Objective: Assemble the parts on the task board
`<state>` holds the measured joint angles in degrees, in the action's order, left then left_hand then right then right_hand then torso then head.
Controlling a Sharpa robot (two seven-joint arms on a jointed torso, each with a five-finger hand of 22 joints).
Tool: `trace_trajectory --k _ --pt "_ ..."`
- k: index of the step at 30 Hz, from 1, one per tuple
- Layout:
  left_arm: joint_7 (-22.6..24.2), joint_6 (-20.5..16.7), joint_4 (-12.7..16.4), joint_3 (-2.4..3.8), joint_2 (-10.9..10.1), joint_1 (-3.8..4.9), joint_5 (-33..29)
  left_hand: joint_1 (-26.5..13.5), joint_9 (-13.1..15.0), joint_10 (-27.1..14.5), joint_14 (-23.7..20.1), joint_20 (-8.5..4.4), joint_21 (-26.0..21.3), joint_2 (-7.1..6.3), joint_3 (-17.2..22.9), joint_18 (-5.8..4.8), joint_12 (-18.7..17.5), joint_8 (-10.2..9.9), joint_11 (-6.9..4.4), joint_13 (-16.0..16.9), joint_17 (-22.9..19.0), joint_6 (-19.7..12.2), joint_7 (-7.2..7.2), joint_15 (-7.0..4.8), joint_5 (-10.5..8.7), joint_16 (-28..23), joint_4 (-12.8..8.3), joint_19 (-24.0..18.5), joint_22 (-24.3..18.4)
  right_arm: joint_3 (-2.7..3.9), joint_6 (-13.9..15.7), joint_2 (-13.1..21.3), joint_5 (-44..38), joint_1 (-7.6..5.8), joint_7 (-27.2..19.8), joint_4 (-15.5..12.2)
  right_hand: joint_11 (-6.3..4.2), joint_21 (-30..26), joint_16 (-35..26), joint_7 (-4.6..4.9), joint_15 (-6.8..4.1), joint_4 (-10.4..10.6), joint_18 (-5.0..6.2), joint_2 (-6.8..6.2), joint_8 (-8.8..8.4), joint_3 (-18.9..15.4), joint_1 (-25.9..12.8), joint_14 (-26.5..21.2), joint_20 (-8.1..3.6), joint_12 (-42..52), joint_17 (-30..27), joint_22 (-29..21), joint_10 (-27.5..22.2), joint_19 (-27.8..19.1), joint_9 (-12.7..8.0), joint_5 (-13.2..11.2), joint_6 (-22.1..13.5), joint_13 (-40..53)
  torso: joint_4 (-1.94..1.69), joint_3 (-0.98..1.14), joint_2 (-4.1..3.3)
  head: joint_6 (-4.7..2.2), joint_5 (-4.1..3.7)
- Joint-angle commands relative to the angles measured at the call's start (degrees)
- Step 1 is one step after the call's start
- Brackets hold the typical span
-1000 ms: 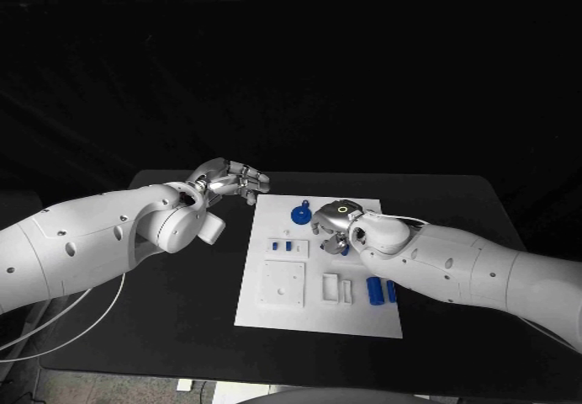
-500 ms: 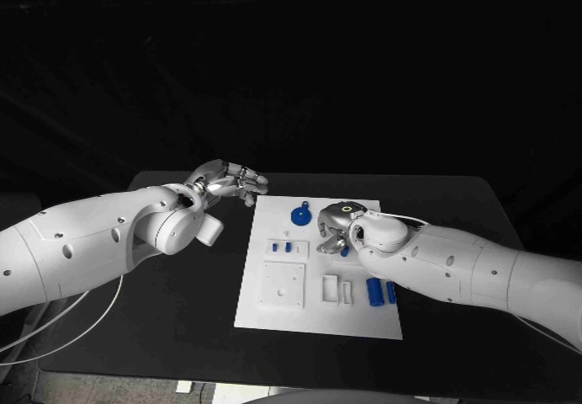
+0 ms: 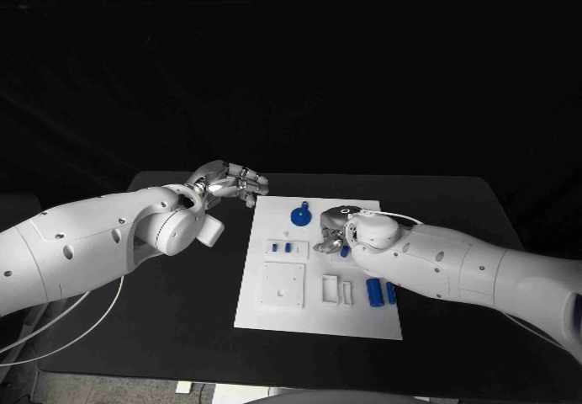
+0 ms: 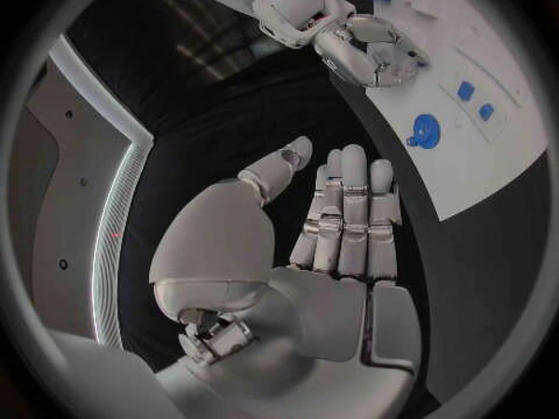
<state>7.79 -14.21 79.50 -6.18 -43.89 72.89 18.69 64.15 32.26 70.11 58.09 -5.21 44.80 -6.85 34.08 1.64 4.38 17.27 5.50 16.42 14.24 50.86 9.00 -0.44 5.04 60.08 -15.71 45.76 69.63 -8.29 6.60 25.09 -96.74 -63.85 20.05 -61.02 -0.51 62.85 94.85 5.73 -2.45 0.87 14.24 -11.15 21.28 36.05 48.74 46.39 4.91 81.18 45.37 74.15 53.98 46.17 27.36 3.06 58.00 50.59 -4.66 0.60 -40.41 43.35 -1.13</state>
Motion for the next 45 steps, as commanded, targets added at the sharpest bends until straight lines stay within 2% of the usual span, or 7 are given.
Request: trace_trajectory --k 1,13,22,26,31,37,45 --pt "0.22 -0.11 0.04 0.04 0.16 0.09 -0.25 0.17 0.06 -0.15 0.07 -0.65 -0.39 0.36 0.02 0.78 -0.17 -0.30 0.17 0.10 0.10 -0.36 -0.15 0.20 -0.02 -0.26 0.11 -0.18 0.09 0.01 -3.18 -0.12 1.75 0.02 1.82 0.10 0.06 0.23 0.90 -0.10 -0.21 0.08 0.76 0.85 0.37 -0.48 0.09 0.32 -0.30 0.17 0.09 -0.08 0.46 0.07 0.10 -0.24 0.52 -0.03 -0.02 0.00 0.00 0.15 0.05" --pt "0.22 -0.11 -0.09 0.04 0.29 0.09 -0.25 0.14 0.06 -0.16 0.07 -0.65 -0.41 0.38 0.02 0.77 -0.18 -0.30 0.18 0.11 0.13 -0.38 -0.15 0.20 -0.03 -0.28 0.16 -0.17 0.11 -0.01 -3.86 -1.36 1.72 0.10 1.56 1.71 -0.27 0.34 0.73 -0.43 -0.75 -1.14 0.76 2.50 0.51 -1.77 0.32 0.71 -0.72 0.09 0.23 -0.19 1.04 0.10 0.30 -0.25 1.19 0.08 0.03 0.06 -0.02 0.26 0.17" --pt "0.17 -0.12 -0.23 0.04 0.47 0.09 -0.25 0.12 0.07 -0.18 0.07 -0.65 -0.43 0.40 0.02 0.77 -0.18 -0.30 0.18 0.11 0.15 -0.39 -0.15 0.20 -0.04 -0.31 0.19 -0.17 0.12 -0.03 0.26 -2.24 1.11 0.25 0.06 2.86 0.13 -0.06 -0.02 0.01 -1.10 -4.88 0.76 2.68 -0.41 -1.68 3.08 0.30 -0.81 -0.69 0.19 -0.45 0.24 -0.55 0.02 -0.25 0.15 0.17 0.04 0.06 -0.03 0.25 0.22" --pt "0.14 -0.09 -0.24 0.04 0.49 0.09 -0.25 0.12 0.07 -0.18 0.07 -0.65 -0.44 0.40 0.02 0.77 -0.18 -0.30 0.18 0.12 0.16 -0.40 -0.15 0.20 -0.04 -0.31 0.19 -0.17 0.12 -0.03 2.20 -2.29 0.08 0.25 -0.13 2.85 0.20 -0.11 -0.08 0.07 -1.11 -5.13 0.76 2.65 -0.48 -1.66 3.26 0.25 -0.77 -0.74 0.18 -0.48 0.14 -0.60 0.00 -0.25 0.06 0.20 0.08 0.00 -0.02 0.25 0.23" --pt "0.11 -0.07 -0.32 0.04 0.56 0.09 -0.25 0.12 0.07 -0.18 0.07 -0.65 -0.44 0.41 0.03 0.77 -0.18 -0.30 0.18 0.12 0.17 -0.40 -0.14 0.20 -0.05 -0.32 0.20 -0.16 0.13 -0.03 3.24 -2.24 -1.05 0.25 -0.55 2.57 1.39 -0.48 -0.68 1.30 -1.08 -11.07 0.69 -0.39 -2.08 1.60 10.87 -0.45 -0.52 -0.94 0.14 -0.67 -1.01 -1.16 -0.72 -0.25 -2.54 0.58 0.06 0.00 -0.02 0.20 0.24" --pt "0.03 -0.03 -0.56 0.03 0.68 0.08 -0.24 0.13 0.07 -0.19 0.07 -0.65 -0.46 0.40 0.04 0.78 -0.18 -0.31 0.18 0.12 0.19 -0.42 -0.14 0.20 -0.05 -0.33 0.20 -0.16 0.14 -0.04 4.51 -2.20 -1.73 0.26 -1.65 2.22 1.78 -0.73 -0.94 1.67 -0.81 -13.96 0.64 -1.28 -2.50 6.13 15.79 -0.75 0.21 -1.03 0.22 -0.88 -1.54 -1.35 -1.04 -0.26 -2.97 0.86 0.08 0.02 -0.03 0.18 0.27" --pt "0.00 -0.03 -0.63 0.03 0.74 0.08 -0.24 0.15 0.08 -0.21 0.07 -0.66 -0.47 0.40 0.05 0.78 -0.19 -0.31 0.18 0.13 0.21 -0.44 -0.14 0.20 -0.06 -0.35 0.20 -0.16 0.15 -0.08 4.64 -2.03 -1.67 0.29 -4.15 1.57 2.12 -0.70 -1.05 1.99 -0.39 -17.04 0.71 -1.56 -2.73 8.68 19.05 -1.15 0.88 -0.98 0.42 -0.82 -2.06 -1.77 -1.26 -0.25 -3.33 1.19 0.09 0.03 -0.02 0.21 0.32"
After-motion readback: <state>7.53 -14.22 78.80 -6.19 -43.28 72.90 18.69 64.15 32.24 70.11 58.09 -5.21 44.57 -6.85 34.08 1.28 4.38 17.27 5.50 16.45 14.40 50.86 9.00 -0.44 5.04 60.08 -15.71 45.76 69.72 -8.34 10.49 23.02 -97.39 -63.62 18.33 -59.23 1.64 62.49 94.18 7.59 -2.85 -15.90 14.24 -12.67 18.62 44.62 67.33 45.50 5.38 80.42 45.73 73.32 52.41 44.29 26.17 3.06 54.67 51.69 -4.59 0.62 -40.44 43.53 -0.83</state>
